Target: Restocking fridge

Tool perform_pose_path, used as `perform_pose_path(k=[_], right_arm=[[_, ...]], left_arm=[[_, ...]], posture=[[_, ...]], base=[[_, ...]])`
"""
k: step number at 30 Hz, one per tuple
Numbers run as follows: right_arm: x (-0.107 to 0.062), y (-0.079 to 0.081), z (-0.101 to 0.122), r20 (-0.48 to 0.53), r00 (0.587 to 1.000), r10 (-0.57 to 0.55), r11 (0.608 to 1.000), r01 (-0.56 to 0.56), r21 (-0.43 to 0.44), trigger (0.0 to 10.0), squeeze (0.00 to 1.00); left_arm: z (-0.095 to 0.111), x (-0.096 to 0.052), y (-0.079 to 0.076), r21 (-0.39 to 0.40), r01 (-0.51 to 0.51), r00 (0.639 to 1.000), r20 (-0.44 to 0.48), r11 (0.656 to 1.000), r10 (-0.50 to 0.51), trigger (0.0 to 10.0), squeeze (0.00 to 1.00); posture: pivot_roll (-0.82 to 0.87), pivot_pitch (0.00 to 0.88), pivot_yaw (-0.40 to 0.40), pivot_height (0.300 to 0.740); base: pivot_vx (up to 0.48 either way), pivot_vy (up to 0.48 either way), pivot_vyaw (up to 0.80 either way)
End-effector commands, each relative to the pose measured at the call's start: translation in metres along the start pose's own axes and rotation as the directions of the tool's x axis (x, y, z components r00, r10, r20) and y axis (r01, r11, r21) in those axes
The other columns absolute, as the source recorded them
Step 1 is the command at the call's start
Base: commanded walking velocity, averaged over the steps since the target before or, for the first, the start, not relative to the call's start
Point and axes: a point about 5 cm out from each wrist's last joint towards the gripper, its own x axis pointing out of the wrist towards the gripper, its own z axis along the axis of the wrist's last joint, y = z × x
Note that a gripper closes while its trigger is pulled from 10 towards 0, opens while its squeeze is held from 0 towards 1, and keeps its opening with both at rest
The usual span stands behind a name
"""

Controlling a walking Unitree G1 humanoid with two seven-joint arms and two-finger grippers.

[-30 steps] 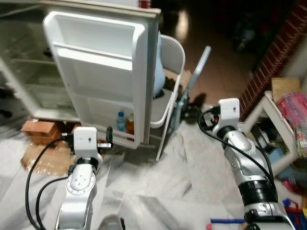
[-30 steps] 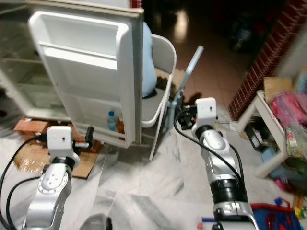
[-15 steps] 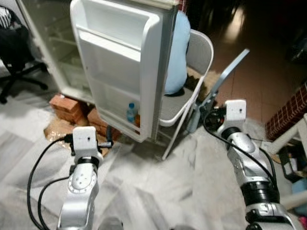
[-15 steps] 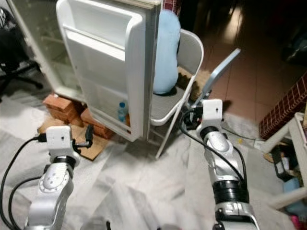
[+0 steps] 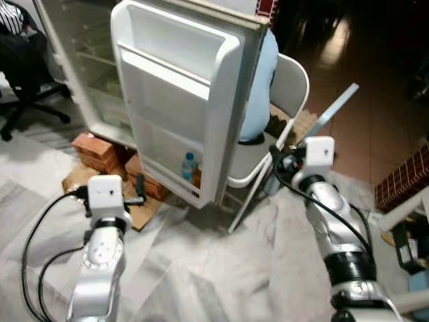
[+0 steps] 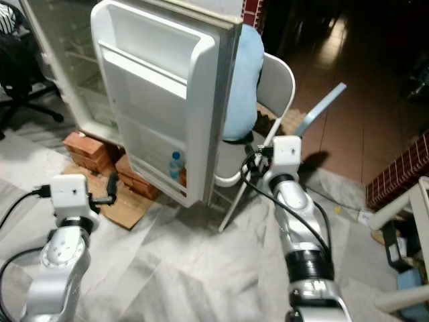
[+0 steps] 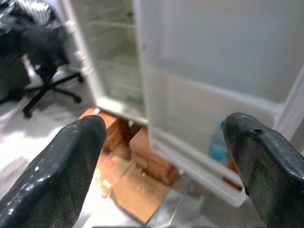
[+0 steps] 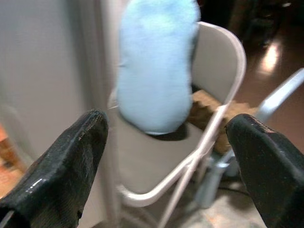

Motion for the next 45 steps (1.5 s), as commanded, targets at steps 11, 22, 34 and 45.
perform_pose_path(k=[11, 22, 34, 45], right_arm=[[0.0, -0.03, 0.003, 0.018, 0.988, -0.151, 0.987, 0.152, -0.06, 10.0, 0.0], [0.013, -0.014, 0.013, 0.06, 0.987, -0.148, 0.989, 0.149, -0.015, 10.0, 0.0], [0.015, -0.002, 0.015, 0.086, 0.988, -0.131, 0.991, 0.131, -0.001, 10.0, 0.0], [0.015, -0.009, 0.01, 0.057, 0.982, -0.178, 0.984, 0.178, -0.002, 10.0, 0.0]], left_arm=[[0.001, 0.001, -0.012, -0.02, 0.024, 1.0, -0.006, 1.0, -0.024, 10.0, 0.0], [-0.011, 0.001, 0.003, -0.122, -0.086, 0.993, -0.091, 0.989, 0.075, 10.0, 0.0], [-0.009, 0.002, -0.001, -0.121, -0.052, 0.996, -0.078, 0.991, 0.043, 10.0, 0.0], [-0.008, 0.003, -0.002, -0.125, -0.042, 0.997, -0.073, 0.991, 0.033, 10.0, 0.0]], posture=[[0.04, 0.0, -0.049, 0.74], [0.06, 0.0, -0.054, 0.74], [0.06, 0.0, -0.053, 0.74], [0.06, 0.0, -0.053, 0.74]], base=[[0.233, 0.0, 0.0], [0.0, 0.0, 0.0], [0.0, 0.0, 0.53], [0.258, 0.0, 0.19]])
